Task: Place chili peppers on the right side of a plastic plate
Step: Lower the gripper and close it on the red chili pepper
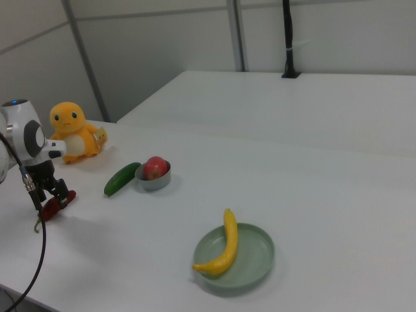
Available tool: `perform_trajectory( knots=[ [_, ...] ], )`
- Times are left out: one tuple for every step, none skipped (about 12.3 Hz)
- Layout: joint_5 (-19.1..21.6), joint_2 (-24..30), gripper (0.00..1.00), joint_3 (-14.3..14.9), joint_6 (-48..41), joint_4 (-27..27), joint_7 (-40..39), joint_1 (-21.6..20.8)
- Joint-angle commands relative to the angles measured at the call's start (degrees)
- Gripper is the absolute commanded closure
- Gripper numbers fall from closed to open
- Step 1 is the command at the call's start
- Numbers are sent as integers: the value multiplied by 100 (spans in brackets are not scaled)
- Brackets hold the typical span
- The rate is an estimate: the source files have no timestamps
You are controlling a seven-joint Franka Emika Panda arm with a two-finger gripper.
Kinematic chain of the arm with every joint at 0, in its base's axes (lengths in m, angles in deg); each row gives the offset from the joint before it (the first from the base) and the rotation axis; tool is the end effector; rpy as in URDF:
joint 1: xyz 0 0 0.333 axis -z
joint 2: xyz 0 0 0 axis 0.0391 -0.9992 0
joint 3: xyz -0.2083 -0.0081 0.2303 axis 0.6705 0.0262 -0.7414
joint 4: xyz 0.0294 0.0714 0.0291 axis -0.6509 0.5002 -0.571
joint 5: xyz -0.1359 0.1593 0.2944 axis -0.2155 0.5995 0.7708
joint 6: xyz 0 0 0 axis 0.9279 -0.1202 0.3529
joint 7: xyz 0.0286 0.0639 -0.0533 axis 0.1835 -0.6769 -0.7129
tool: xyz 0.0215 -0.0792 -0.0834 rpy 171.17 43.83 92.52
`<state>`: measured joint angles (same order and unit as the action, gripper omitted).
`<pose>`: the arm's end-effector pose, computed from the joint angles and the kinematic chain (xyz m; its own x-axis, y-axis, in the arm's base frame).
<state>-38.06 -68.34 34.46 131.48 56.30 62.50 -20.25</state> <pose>0.4503 0.4305 0.3238 0.9905 0.1311 -0.0415 0.1289 -0.9903 -0.0511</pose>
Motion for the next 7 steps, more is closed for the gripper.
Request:
perform_trajectory(
  knots=[
    [-156,-141,0,74,153,-139,91,-89],
    [-235,-149,2,74,258,-130,82,-89],
    [-401,-202,43,74,259,-121,73,-98],
    [-463,-220,62,74,259,-130,82,-98],
    [-481,-211,69,74,259,-130,82,-98],
    [-490,-211,78,74,259,-130,73,-133],
    [-499,-202,87,74,259,-130,73,-133]
  ],
)
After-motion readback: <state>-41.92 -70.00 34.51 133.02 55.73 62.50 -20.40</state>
